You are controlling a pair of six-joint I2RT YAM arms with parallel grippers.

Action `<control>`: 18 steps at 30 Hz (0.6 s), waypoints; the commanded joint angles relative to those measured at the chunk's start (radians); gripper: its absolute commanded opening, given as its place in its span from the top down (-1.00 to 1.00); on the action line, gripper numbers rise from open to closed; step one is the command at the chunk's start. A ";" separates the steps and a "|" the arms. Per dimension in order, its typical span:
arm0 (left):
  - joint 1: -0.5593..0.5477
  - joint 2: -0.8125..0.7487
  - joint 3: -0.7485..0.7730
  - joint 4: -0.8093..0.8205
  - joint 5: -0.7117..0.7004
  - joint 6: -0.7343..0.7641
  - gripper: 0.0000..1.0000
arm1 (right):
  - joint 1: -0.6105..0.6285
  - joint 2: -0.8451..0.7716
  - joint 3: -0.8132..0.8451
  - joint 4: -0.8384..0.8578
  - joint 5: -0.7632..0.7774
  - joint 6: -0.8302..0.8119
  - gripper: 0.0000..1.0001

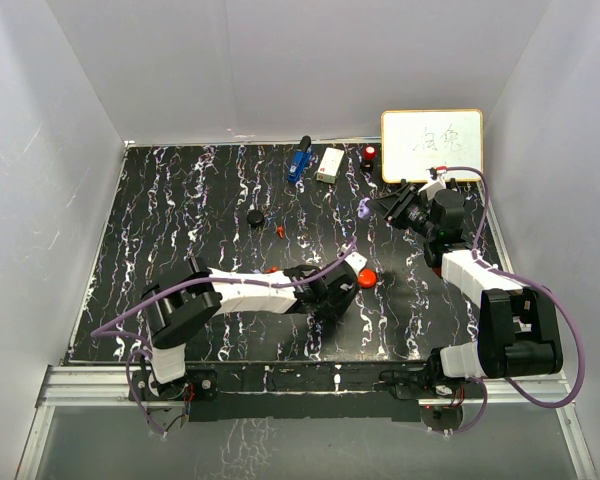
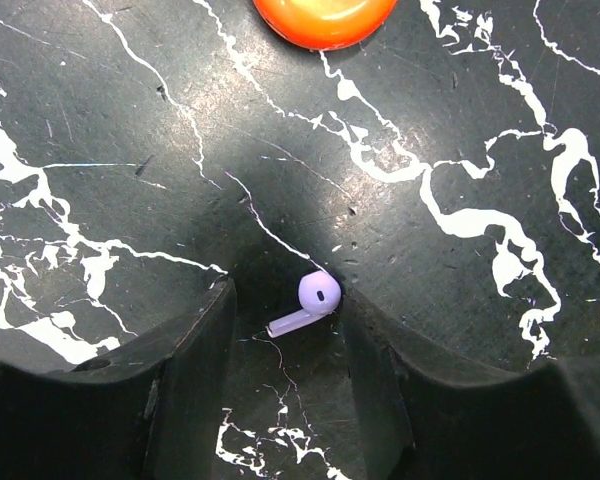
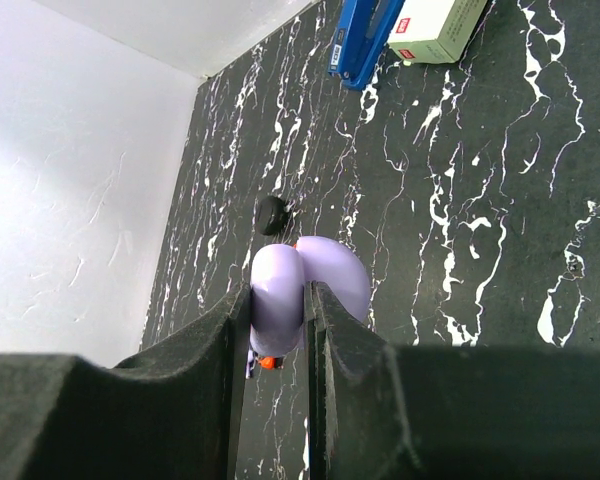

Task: Insert the wireless bluetooth earbuds into the charging case
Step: Pick up the earbud from the center of the board.

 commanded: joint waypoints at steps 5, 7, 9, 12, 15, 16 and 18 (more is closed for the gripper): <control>-0.031 0.009 0.025 -0.034 -0.021 0.011 0.15 | -0.012 -0.036 -0.003 0.044 -0.004 -0.007 1.00; -0.038 0.016 0.028 -0.037 -0.026 0.010 0.19 | -0.013 -0.037 -0.004 0.044 -0.006 -0.006 1.00; -0.044 0.024 0.034 -0.045 -0.030 0.009 0.22 | -0.013 -0.038 -0.006 0.045 -0.007 -0.005 1.00; -0.051 0.032 0.035 -0.044 -0.034 0.007 0.24 | -0.015 -0.041 -0.009 0.045 -0.008 -0.004 1.00; -0.057 0.038 0.039 -0.046 -0.037 0.006 0.28 | -0.016 -0.041 -0.011 0.046 -0.009 -0.004 1.00; -0.058 0.041 0.041 -0.046 -0.038 0.006 0.28 | -0.016 -0.041 -0.011 0.045 -0.009 -0.003 1.00; -0.060 0.044 0.042 -0.045 -0.037 0.006 0.28 | -0.017 -0.041 -0.011 0.046 -0.010 -0.003 1.00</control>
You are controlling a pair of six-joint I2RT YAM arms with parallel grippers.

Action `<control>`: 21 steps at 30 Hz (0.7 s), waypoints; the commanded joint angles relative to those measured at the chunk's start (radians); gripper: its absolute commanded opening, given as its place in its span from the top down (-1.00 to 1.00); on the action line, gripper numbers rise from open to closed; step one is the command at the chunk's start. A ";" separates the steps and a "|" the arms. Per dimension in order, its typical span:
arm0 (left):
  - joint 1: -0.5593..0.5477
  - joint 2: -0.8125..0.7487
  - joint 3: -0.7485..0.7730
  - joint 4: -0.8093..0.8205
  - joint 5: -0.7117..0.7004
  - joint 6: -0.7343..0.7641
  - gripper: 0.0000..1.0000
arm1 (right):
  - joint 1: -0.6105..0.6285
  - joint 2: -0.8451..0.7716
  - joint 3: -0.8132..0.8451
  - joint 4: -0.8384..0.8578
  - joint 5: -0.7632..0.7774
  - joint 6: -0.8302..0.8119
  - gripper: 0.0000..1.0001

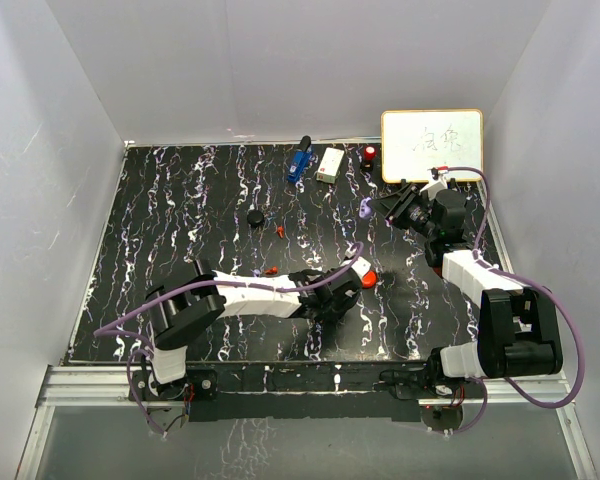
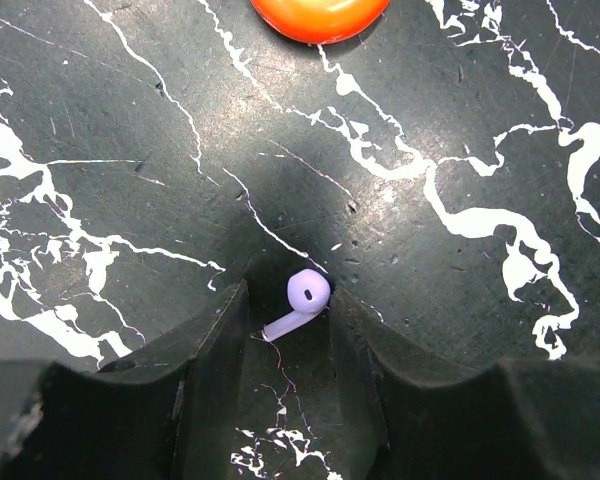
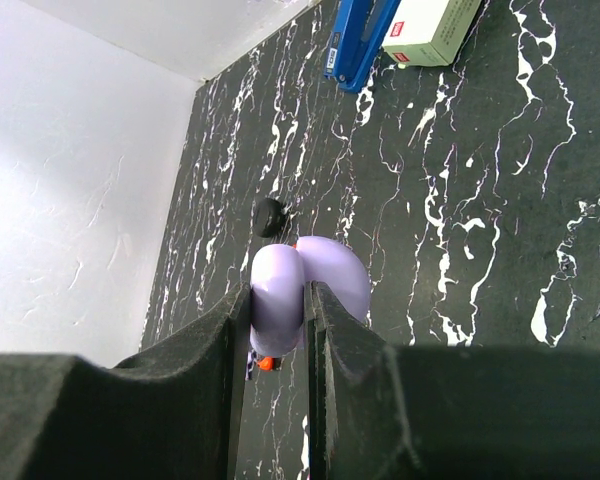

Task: Insert the wireless bluetooth earbuds into the charging case
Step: Pick up the earbud from the center of the board.

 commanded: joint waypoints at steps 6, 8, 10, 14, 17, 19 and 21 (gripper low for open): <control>-0.029 0.035 0.033 -0.028 0.026 -0.006 0.33 | -0.009 -0.037 -0.015 0.054 -0.011 0.000 1.00; -0.032 0.038 0.033 -0.026 0.026 -0.007 0.36 | -0.009 -0.035 -0.016 0.056 -0.011 0.001 1.00; -0.033 0.043 0.035 -0.030 0.025 -0.009 0.40 | -0.009 -0.034 -0.016 0.057 -0.013 0.003 1.00; -0.036 0.043 0.030 -0.033 0.024 -0.014 0.49 | -0.008 -0.034 -0.016 0.058 -0.013 0.003 1.00; -0.037 0.042 0.026 -0.037 0.024 -0.018 0.59 | -0.009 -0.033 -0.015 0.058 -0.012 0.002 1.00; -0.037 0.041 0.024 -0.037 0.025 -0.020 0.64 | -0.011 -0.033 -0.015 0.058 -0.013 0.002 1.00; -0.037 0.038 0.022 -0.038 0.020 -0.022 0.75 | -0.011 -0.033 -0.016 0.058 -0.014 0.002 1.00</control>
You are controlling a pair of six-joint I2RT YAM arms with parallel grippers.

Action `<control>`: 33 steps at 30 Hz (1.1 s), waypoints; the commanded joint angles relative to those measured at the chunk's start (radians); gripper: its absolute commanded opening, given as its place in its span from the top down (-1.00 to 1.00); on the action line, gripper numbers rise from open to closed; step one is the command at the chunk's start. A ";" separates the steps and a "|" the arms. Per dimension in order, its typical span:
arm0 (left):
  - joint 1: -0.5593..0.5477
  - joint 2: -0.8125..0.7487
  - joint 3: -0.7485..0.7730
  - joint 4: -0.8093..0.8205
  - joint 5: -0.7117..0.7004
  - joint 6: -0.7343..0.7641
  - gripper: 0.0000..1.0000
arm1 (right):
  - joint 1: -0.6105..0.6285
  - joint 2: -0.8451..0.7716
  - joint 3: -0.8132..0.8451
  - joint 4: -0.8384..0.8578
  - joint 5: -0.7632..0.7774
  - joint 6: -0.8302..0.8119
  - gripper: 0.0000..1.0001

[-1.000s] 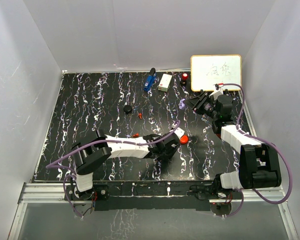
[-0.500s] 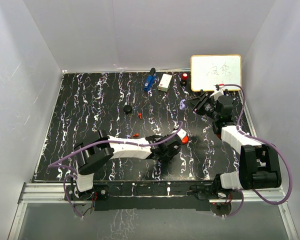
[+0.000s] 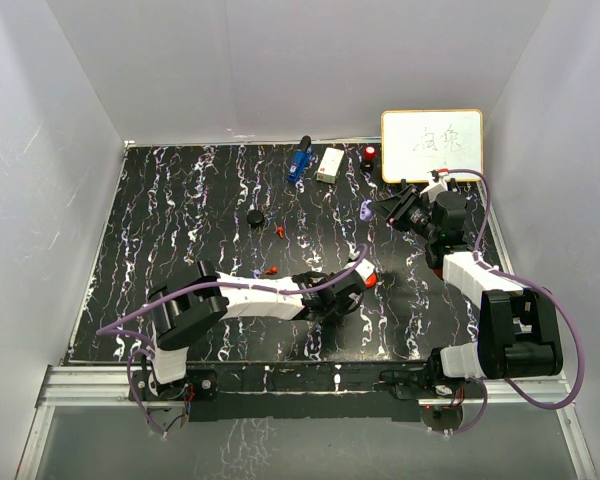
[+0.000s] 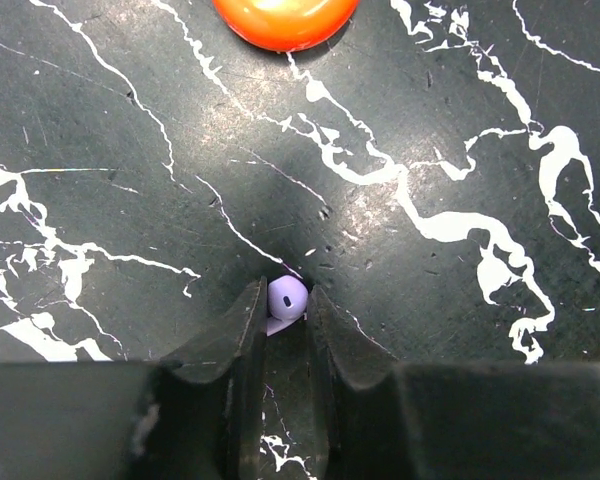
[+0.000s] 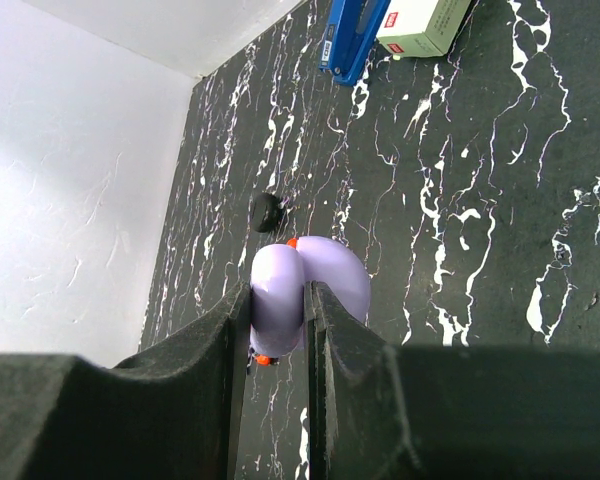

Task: Insert the wireless bluetooth earbuds into the charging case
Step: Pick up the earbud from the center of the board.

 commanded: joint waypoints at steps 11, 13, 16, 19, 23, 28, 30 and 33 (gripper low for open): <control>0.271 -0.364 -0.174 0.183 0.169 -0.073 1.00 | -0.006 -0.023 -0.010 0.066 -0.022 -0.002 1.00; 0.376 -0.448 -0.225 0.278 0.250 -0.111 1.00 | -0.009 -0.018 -0.016 0.077 -0.033 0.006 1.00; 0.473 -0.505 -0.248 0.362 0.325 -0.139 1.00 | -0.009 0.003 -0.023 0.112 -0.069 0.028 1.00; 0.535 -0.506 -0.268 0.485 0.420 -0.198 1.00 | -0.009 0.035 -0.045 0.206 -0.115 0.092 1.00; 0.622 -0.456 -0.317 0.753 0.578 -0.358 1.00 | -0.009 0.079 -0.073 0.328 -0.160 0.165 1.00; 0.686 -0.296 -0.341 1.142 0.727 -0.602 1.00 | -0.007 0.130 -0.105 0.500 -0.193 0.267 1.00; 0.695 -0.231 -0.338 1.276 0.752 -0.682 1.00 | -0.006 0.157 -0.116 0.575 -0.201 0.316 1.00; 0.702 -0.149 -0.318 1.452 0.776 -0.781 1.00 | 0.003 0.204 -0.128 0.694 -0.205 0.400 1.00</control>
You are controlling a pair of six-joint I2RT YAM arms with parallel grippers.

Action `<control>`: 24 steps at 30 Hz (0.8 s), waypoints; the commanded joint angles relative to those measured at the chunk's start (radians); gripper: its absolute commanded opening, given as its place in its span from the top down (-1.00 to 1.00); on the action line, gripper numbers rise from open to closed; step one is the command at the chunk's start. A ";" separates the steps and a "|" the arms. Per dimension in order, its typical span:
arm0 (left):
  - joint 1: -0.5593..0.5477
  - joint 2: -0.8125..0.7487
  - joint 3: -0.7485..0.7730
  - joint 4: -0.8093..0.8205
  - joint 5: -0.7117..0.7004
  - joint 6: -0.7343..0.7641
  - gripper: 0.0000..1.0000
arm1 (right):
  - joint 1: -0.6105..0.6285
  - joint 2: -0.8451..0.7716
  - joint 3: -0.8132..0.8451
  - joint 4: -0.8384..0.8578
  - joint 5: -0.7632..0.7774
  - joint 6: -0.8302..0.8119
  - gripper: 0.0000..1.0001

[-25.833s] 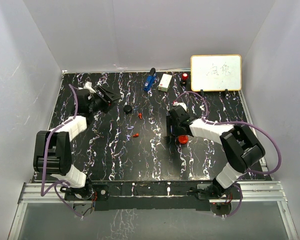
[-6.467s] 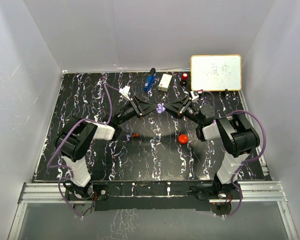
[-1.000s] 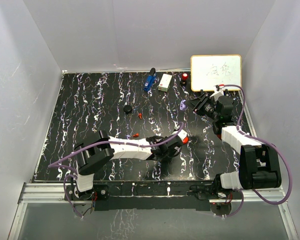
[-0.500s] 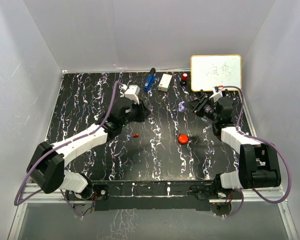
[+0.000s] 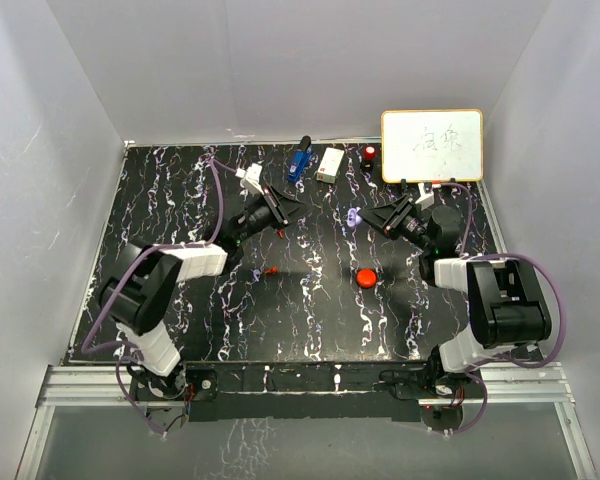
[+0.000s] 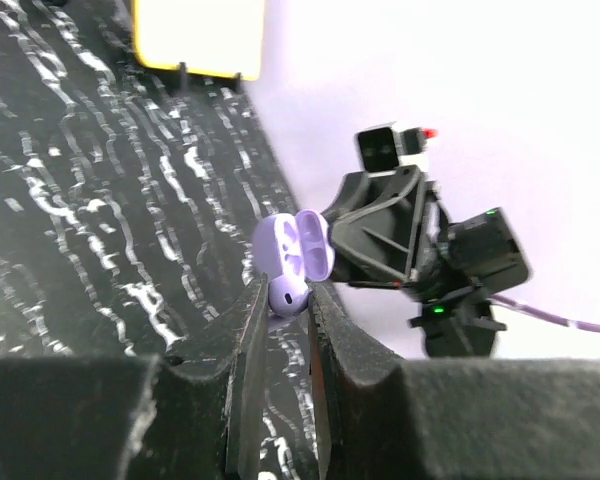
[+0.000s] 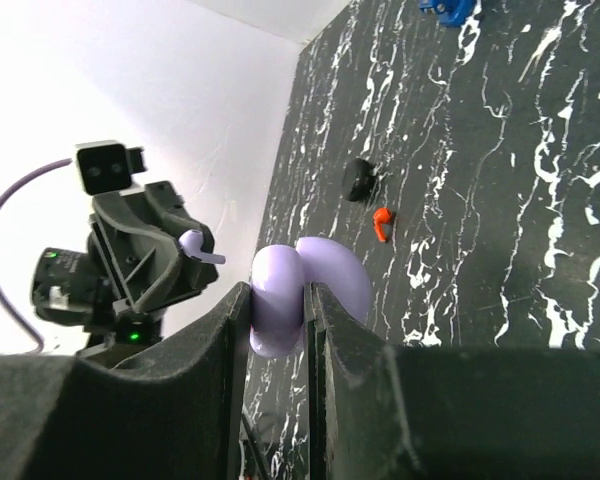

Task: Insert the wireless bluetooth earbuds into the charging case
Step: Pick up the earbud from the center of the board, then place the earbud in the charging case.

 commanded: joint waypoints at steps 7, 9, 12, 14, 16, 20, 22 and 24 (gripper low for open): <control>0.004 0.157 0.057 0.571 0.097 -0.322 1.00 | 0.050 0.160 0.000 0.458 -0.006 0.239 1.00; 0.002 0.169 0.057 0.598 0.098 -0.334 1.00 | 0.063 0.193 0.001 0.520 -0.001 0.273 1.00; 0.002 0.176 0.047 0.618 0.088 -0.343 1.00 | 0.089 0.253 0.007 0.602 0.009 0.319 1.00; 0.002 0.186 0.045 0.633 0.090 -0.352 1.00 | 0.103 0.283 0.006 0.660 0.021 0.348 1.00; -0.001 0.197 0.040 0.654 0.087 -0.364 1.00 | 0.112 0.305 0.010 0.691 0.026 0.370 1.00; -0.007 0.216 0.036 0.681 0.084 -0.373 1.00 | 0.130 0.333 0.019 0.731 0.040 0.398 1.00; -0.012 0.225 0.031 0.692 0.080 -0.376 1.00 | 0.138 0.340 0.022 0.736 0.049 0.411 1.00; -0.019 0.237 0.027 0.710 0.074 -0.381 1.00 | 0.144 0.345 0.027 0.735 0.058 0.420 1.00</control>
